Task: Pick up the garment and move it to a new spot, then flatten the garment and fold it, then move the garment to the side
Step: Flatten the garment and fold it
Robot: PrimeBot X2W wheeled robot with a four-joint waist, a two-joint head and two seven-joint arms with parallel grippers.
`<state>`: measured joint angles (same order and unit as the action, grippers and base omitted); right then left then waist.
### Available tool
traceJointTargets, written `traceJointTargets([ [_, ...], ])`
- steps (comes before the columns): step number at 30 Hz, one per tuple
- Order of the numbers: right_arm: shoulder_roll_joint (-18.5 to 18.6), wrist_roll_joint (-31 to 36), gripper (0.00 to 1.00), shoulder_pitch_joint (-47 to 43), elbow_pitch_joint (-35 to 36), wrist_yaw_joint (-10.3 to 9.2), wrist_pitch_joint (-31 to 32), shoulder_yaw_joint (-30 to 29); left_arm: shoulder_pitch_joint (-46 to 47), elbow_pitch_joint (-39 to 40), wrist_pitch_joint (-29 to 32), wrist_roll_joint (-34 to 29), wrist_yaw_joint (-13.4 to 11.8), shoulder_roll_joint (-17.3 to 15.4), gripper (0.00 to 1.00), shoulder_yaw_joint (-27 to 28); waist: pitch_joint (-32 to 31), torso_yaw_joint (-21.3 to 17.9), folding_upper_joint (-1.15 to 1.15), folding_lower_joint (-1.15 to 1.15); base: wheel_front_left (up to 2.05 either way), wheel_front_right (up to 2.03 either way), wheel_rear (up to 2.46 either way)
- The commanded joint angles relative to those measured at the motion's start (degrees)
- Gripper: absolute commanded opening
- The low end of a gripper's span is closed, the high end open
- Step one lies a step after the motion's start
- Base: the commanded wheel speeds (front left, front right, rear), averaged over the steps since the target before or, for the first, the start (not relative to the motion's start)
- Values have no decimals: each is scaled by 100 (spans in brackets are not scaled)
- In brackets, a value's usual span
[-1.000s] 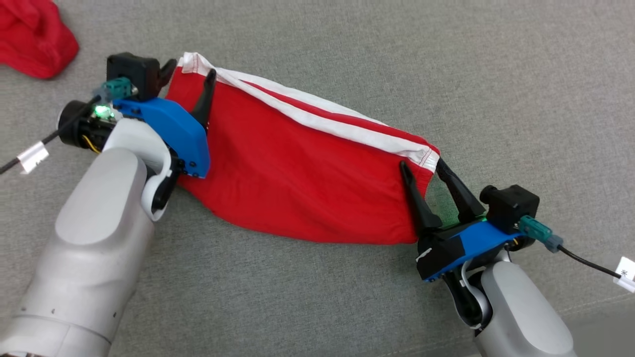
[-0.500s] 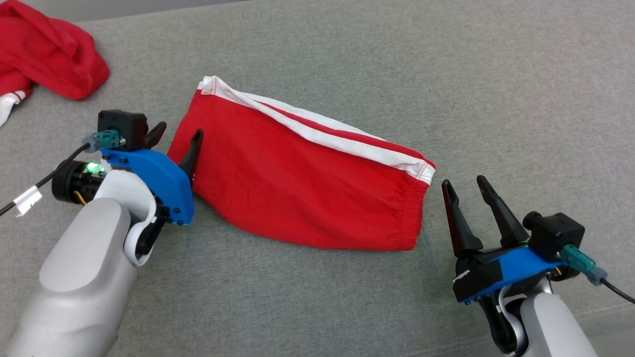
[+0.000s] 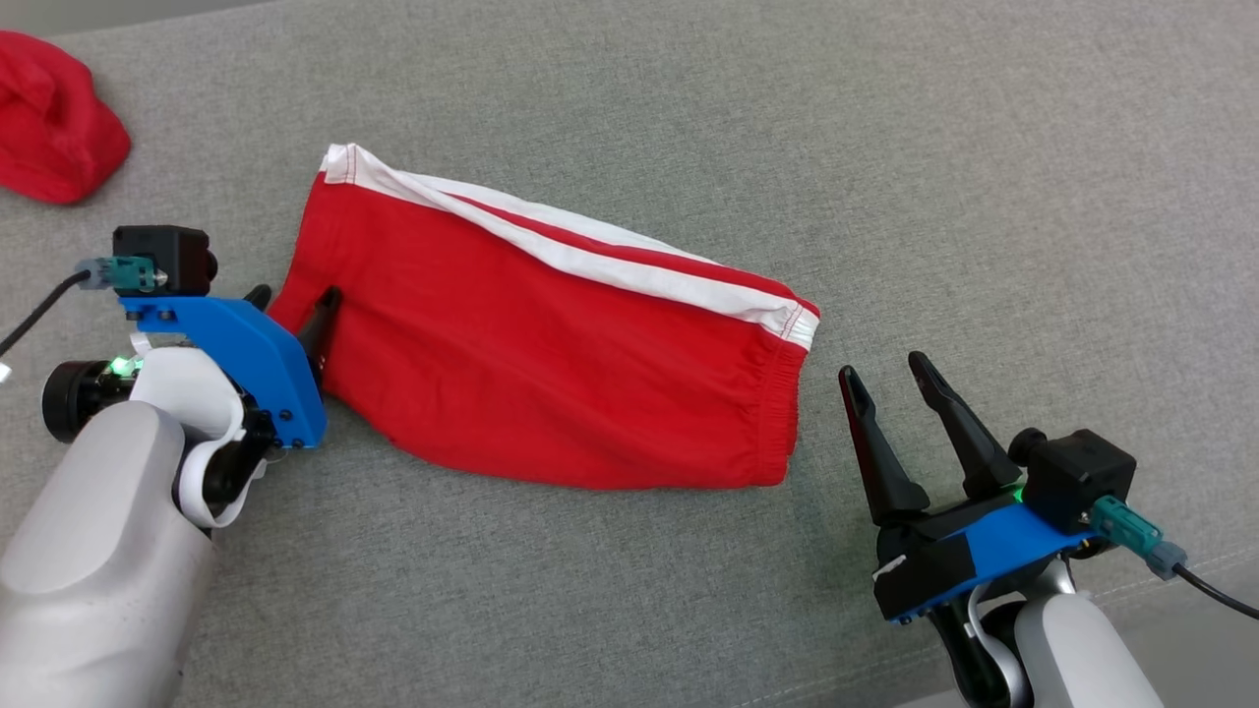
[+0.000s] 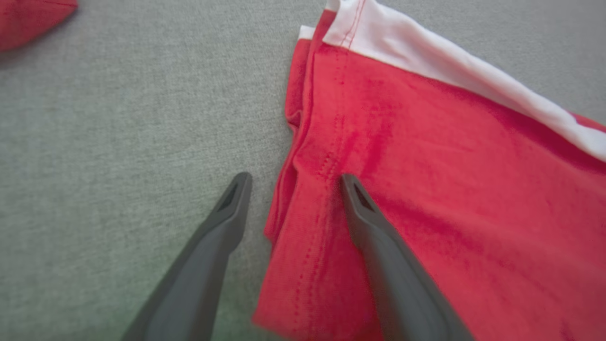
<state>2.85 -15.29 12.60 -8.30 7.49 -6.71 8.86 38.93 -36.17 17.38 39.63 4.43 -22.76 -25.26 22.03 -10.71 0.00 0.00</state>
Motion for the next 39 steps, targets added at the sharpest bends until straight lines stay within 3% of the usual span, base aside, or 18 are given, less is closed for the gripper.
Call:
traceJointTargets([
  [1, 8, -56, 100, -56, 14, 1, -9, 7, -114, -23, 92, 61, 9, 14, 100, -14, 0, -12, 0, 0, 0, 0, 0],
  [3, 8, -55, 100, -49, 1, 1, -24, 20, -175, -6, 244, 168, 62, 34, 100, -27, -3, -31, 0, 0, 0, 0, 0],
  [4, 8, -55, 100, -45, -1, 1, -36, 21, -212, 16, 319, 238, 87, 53, 84, -40, -8, -37, 0, 0, 0, 0, 0],
  [5, 8, -50, 100, -42, -1, 1, -48, 15, -243, 44, 384, 310, 117, 73, 44, -38, -14, -39, 0, 0, 0, 0, 0],
  [7, 8, -37, 100, -43, -9, 1, -67, -5, -284, 124, 490, 441, 148, 104, 3, -34, -28, -34, 0, 0, 0, 0, 0],
  [8, 8, -27, 100, -46, -14, 1, -72, -14, -308, 167, 517, 490, 170, 113, 0, -34, -36, -28, 0, 0, 0, 0, 0],
  [16, 7, 39, 100, -111, -70, 2, -112, -84, -653, 411, 184, 811, 113, 136, 0, 225, -290, 138, 0, 0, 0, 0, 0],
  [24, 8, 167, 100, -304, -24, 2, -18, -398, -1679, 1075, -300, 1307, 31, 386, 0, 535, -663, 551, 0, 0, 0, 0, 0],
  [31, 7, 287, 100, -495, 68, 2, 133, -560, -2650, 1963, -537, 1355, -314, 603, 0, 477, -953, 949, 0, 0, 0, 0, 0],
  [35, 7, 325, 100, -547, 106, 1, 217, -591, -2867, 2080, -713, 1131, -508, 669, 0, 340, -1093, 1095, 0, 0, 0, 0, 0],
  [37, 8, 343, 100, -577, 115, 2, 259, -588, -2907, 2019, -762, 1053, -535, 721, 21, 269, -1148, 1134, 0, 0, 0, 0, 0],
  [39, 8, 340, 100, -594, 128, 1, 288, -590, -2861, 1944, -898, 900, -558, 722, 100, 199, -1187, 1154, 0, 0, 0, 0, 0],
])
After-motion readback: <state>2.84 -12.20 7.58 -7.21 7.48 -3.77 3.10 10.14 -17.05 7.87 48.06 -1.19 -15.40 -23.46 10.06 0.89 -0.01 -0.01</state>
